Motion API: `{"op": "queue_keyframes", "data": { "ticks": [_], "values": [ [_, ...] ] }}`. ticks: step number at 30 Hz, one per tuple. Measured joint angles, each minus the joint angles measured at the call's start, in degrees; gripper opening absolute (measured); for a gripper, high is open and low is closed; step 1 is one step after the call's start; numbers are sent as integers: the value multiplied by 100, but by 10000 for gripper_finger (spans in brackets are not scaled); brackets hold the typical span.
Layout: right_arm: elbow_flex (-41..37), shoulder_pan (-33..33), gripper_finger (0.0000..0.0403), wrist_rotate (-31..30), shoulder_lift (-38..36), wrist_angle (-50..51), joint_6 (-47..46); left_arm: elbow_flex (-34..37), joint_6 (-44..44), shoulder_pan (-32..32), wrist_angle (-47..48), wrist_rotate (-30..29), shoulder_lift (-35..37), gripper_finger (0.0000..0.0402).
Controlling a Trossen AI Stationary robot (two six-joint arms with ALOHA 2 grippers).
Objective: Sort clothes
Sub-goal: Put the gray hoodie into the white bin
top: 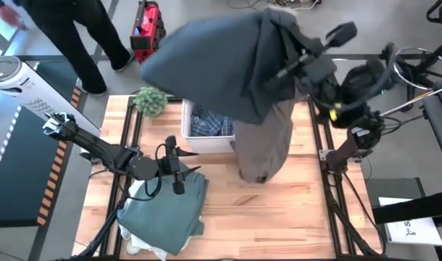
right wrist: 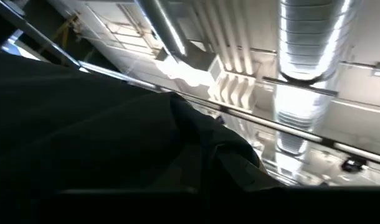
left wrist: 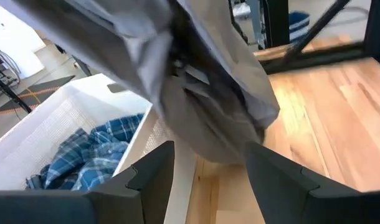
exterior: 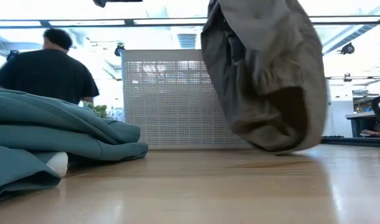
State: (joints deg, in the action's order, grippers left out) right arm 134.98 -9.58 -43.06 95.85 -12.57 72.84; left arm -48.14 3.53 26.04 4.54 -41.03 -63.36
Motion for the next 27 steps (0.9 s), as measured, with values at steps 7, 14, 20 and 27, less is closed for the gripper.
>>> {"op": "queue_keyframes", "data": {
  "ticks": [7, 14, 20, 27],
  "values": [
    [-21, 724, 0, 406, 88, -217, -179, 2, 54, -59, -508, 12, -624, 194],
    [9, 941, 0, 822, -39, -177, -1311, 2, 524, -270, -2470, 158, -1473, 210],
    [0, 791, 0, 845, -4, 147, -1430, 6, 622, -757, -3833, 137, -1779, 237],
    [0, 555, 0, 863, -11, 202, -1445, 6, -406, -1893, -3854, 1476, -1856, 281]
  ]
}}
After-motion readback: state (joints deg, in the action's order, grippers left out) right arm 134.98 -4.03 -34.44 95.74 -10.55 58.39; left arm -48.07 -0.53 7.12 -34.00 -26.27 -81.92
